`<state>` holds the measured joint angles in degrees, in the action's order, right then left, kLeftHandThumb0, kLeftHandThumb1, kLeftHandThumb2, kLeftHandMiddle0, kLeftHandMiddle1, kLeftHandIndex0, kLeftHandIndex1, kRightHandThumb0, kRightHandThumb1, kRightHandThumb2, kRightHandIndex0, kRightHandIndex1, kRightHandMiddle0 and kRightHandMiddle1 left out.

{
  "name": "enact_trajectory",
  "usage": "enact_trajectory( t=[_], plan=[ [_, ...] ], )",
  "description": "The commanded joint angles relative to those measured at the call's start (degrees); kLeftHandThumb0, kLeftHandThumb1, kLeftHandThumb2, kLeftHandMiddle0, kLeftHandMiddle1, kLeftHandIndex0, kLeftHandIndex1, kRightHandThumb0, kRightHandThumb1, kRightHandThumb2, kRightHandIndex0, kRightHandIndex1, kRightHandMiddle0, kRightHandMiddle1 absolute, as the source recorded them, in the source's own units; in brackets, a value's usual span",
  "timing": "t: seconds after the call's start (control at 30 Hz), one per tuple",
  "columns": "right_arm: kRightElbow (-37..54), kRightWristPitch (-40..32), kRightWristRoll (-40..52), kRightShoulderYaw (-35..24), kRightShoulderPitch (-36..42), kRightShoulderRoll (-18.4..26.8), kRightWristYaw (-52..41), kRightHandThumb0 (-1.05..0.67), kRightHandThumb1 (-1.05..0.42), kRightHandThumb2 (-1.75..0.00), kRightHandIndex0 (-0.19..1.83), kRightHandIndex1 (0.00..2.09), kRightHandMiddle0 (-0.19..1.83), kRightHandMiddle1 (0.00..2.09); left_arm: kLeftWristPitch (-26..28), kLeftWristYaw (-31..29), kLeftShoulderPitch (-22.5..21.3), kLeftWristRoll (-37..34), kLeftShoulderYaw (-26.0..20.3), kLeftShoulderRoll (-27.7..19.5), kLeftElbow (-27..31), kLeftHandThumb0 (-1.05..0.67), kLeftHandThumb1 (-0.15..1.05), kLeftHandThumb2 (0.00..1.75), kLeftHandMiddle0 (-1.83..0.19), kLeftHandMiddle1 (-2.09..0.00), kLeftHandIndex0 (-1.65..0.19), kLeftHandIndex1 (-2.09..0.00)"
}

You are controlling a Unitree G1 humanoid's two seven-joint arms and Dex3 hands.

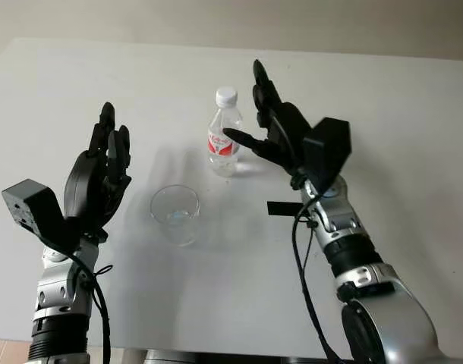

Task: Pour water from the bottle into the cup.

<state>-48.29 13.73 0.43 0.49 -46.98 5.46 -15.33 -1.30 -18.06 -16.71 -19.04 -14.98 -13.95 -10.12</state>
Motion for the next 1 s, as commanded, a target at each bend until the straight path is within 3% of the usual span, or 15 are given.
enact_trajectory(
  t=[0.0,0.37,0.67,0.97],
  plan=[
    [-3.01,1.29,0.13,-0.12,-2.25,-0.72,-0.64,-0.98,-0.9,-0.05,-0.19,0.0,-0.19,0.0,-0.85,0.05,-0.49,-0.11,-0.19,0.29,-0.01,-0.75,1.05,0.72,0.19,0.0,0.19,0.0],
    [-15.26,3.31,-5.05,2.13,-5.67,-2.71,3.63,-0.96,-0.89,-0.05,-0.19,0.0,-0.19,0.0,-0.47,0.92,-0.34,0.07,0.14,0.51,0.15,-0.77,1.05,0.65,0.19,0.0,0.19,0.0],
    [-19.69,5.05,-6.29,2.01,-5.94,-5.08,6.52,-0.96,-0.9,-0.05,-0.19,0.0,-0.19,0.0,-0.39,1.43,-0.08,0.37,0.13,0.34,0.48,-0.76,1.05,0.65,0.19,0.0,0.19,0.0],
    [-20.3,7.93,-0.54,-3.45,-5.52,-9.41,7.72,-0.72,-0.85,-0.05,-0.16,0.02,-0.12,0.04,-0.05,1.57,0.01,-0.13,0.03,0.45,1.05,-0.75,1.05,0.65,0.19,0.0,0.19,0.0]
  ],
)
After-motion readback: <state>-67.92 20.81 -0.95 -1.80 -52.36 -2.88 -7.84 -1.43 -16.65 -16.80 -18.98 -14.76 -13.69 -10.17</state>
